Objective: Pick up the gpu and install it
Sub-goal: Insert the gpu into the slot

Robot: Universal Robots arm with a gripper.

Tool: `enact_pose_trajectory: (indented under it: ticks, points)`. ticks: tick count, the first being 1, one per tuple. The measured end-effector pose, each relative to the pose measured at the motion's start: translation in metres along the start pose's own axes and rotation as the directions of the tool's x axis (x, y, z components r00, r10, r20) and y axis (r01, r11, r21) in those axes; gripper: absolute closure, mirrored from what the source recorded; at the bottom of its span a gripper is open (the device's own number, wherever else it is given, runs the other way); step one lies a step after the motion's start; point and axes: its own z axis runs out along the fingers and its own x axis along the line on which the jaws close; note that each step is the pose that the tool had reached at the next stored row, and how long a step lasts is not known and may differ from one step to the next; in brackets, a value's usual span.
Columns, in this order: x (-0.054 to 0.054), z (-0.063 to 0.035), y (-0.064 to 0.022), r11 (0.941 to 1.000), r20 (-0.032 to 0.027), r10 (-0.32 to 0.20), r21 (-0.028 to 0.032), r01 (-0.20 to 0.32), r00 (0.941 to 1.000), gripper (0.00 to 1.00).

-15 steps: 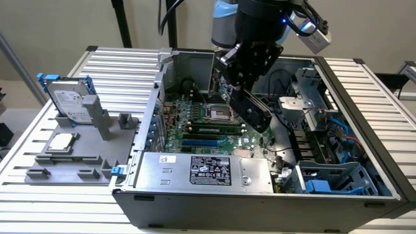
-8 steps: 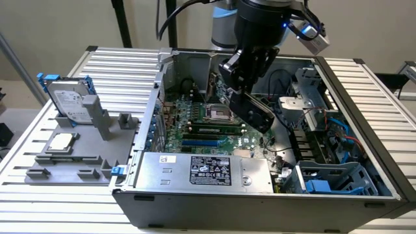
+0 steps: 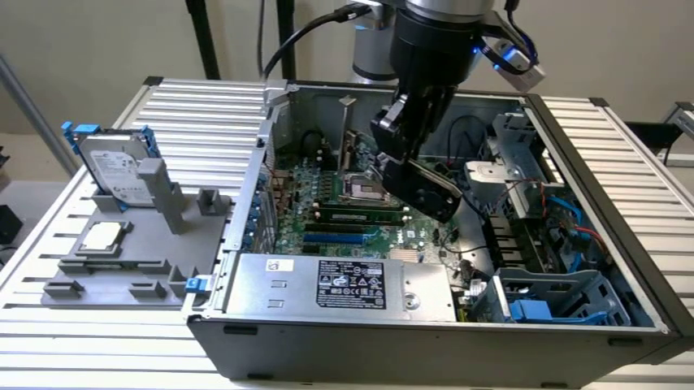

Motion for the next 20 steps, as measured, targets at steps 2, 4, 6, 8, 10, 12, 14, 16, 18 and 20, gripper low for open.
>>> enact_pose_trajectory:
  ticks: [2, 4, 6, 8, 10, 12, 14, 16, 18, 20]
  points:
    - [0.000, 0.0020, 0.0000, 0.9994, -0.0003, -0.036, 0.0016, 0.036, 0.9994, 0.73]
    - [0.000, 0.0040, 0.0000, 0.9973, -0.0006, -0.073, 0.0032, 0.073, 0.9973, 0.73]
    - [0.000, 0.0059, 0.0000, 0.9940, -0.0010, -0.109, 0.0049, 0.109, 0.9940, 0.73]
    - [0.000, 0.0078, 0.0000, 0.9894, -0.0014, -0.145, 0.0064, 0.145, 0.9894, 0.73]
    - [0.000, 0.0097, -0.0001, 0.9836, -0.0019, -0.180, 0.0079, 0.180, 0.9836, 0.73]
    - [-0.001, 0.0114, -0.0001, 0.9761, -0.0025, -0.217, 0.0095, 0.217, 0.9762, 0.73]
    - [-0.001, 0.0131, -0.0001, 0.9678, -0.0031, -0.252, 0.0110, 0.252, 0.9679, 0.73]
    - [-0.001, 0.0149, -0.0001, 0.9578, -0.0038, -0.287, 0.0125, 0.287, 0.9579, 0.73]
    - [-0.001, 0.0167, -0.0001, 0.9466, -0.0044, -0.322, 0.0141, 0.322, 0.9467, 0.73]
    - [-0.001, 0.0183, -0.0001, 0.9347, -0.0052, -0.355, 0.0154, 0.355, 0.9348, 0.73]
